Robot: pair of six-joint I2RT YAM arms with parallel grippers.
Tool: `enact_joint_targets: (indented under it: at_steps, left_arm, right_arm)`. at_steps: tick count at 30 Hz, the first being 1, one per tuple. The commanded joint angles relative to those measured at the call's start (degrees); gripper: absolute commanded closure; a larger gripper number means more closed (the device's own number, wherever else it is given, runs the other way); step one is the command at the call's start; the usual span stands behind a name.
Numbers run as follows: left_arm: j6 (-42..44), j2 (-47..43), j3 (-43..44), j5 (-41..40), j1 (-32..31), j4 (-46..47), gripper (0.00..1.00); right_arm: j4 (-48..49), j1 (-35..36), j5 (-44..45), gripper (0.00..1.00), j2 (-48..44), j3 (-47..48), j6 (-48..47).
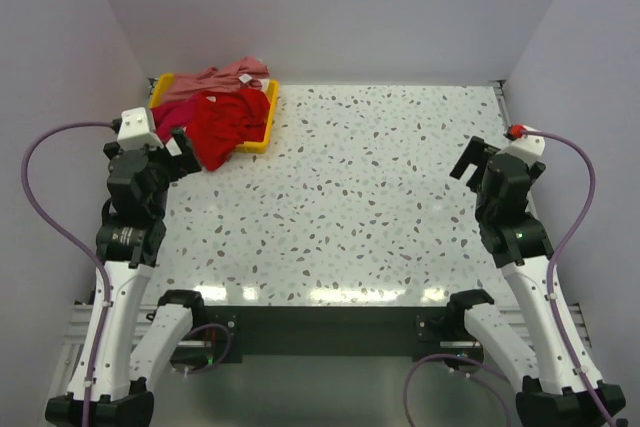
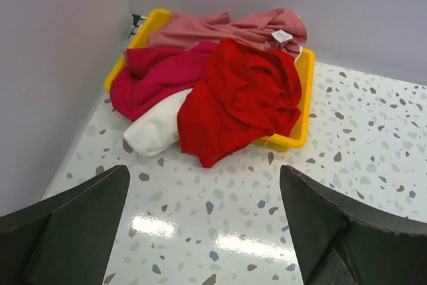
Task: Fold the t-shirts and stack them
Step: Grab the tshirt from the pile
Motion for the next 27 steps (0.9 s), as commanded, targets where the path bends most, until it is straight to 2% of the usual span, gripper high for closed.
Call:
enact_joint_targets:
  at_steps: [1,10,13,16,20,27]
  left_arm:
    - [0.6,0.4,0.9,-1.8,0.0,-0.2,0.00]
    - [1.2,1.2,0.4,-1.2,0.0,2.7,0.00]
    - [0.8,6.6,2.2,-0.9,0.0,4.3,0.00]
    - [0.0,18.1,6.2,-0.5,0.1,4.3,0.00]
    - [-0.1,29.1,13.8,1.1,0.3,1.9,0.00]
    - [1.4,42.6,23.2,-5.2,0.3,2.3,0.00]
  right_arm:
    - [-0.1,-0.1,0.0,0.01,-0.6,1.9,0.7]
    - [0.8,0.0,-2.0,0.01,-0.7,1.3,0.1]
    - [0.6,0.0,-2.9,0.01,-0.5,1.7,0.1]
    - [0.5,-0.1,-3.8,0.01,-0.5,1.4,0.2]
    - [0.6,0.0,-4.8,0.01,-0.6,1.2,0.3]
    - [0.5,0.1,-6.2,0.01,-0.3,1.2,0.3]
